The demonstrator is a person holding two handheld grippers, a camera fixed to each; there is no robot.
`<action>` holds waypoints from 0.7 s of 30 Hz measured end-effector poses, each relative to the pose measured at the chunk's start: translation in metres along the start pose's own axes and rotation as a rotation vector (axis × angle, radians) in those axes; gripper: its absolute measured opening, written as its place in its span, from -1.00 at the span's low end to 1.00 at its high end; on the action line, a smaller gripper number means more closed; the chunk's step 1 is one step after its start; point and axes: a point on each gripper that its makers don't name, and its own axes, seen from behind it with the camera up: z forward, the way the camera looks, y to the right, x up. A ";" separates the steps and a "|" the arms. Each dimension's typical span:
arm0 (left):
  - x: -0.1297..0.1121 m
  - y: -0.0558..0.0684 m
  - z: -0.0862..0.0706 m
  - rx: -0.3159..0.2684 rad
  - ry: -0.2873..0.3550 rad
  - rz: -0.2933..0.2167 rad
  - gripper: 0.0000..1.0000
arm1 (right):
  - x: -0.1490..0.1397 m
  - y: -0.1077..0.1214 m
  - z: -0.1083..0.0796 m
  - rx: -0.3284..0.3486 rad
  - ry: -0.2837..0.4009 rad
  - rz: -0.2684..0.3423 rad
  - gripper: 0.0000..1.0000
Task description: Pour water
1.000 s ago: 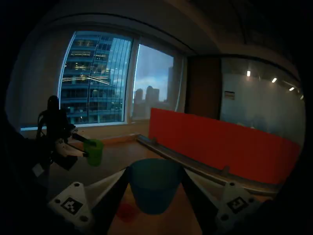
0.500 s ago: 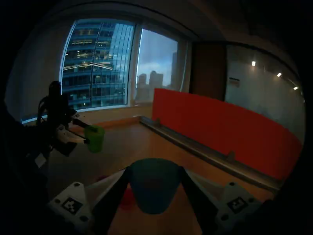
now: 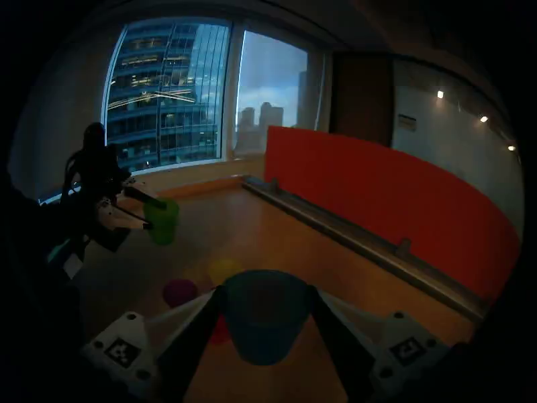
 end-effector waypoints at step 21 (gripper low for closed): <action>-0.038 -0.004 0.007 -0.001 -0.078 -0.009 0.63 | -0.056 -0.004 0.020 0.027 -0.137 0.002 0.86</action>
